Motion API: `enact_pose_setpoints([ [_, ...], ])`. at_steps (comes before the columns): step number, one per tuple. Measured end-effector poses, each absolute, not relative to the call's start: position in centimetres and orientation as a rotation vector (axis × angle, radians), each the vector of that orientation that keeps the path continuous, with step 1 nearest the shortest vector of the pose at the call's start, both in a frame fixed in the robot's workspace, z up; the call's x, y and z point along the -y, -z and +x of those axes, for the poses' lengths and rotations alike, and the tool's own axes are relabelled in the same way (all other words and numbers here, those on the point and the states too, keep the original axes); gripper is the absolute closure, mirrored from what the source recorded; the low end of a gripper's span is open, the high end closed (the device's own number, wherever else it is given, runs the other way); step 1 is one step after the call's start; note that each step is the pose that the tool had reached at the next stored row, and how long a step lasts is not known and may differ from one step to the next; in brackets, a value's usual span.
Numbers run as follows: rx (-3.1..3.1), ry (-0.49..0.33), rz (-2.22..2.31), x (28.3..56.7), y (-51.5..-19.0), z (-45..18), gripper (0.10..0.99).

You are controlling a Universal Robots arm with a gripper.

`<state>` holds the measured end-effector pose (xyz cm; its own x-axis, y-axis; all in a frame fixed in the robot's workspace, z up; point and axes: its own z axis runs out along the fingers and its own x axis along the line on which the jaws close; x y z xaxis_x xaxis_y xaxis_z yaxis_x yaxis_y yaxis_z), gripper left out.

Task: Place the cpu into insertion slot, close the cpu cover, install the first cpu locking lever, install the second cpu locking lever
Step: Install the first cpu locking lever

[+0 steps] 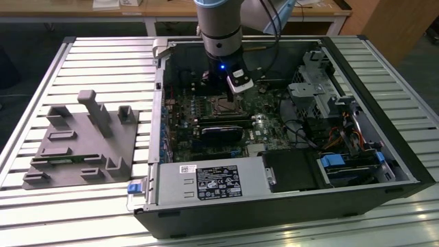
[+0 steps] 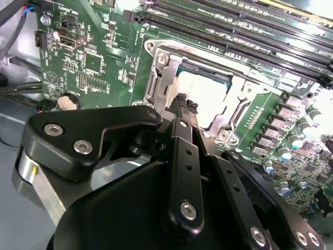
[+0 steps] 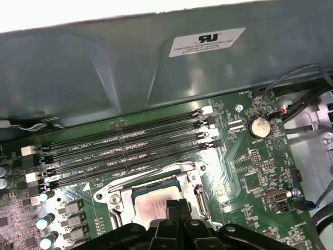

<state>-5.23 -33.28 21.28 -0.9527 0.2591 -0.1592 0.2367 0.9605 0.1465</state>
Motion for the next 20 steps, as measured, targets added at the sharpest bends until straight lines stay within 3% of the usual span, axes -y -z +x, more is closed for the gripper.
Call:
enact_pose_setpoints([
  [20, -3.03, -0.131, 0.39, 33.28, -21.26, -4.59, 0.98],
])
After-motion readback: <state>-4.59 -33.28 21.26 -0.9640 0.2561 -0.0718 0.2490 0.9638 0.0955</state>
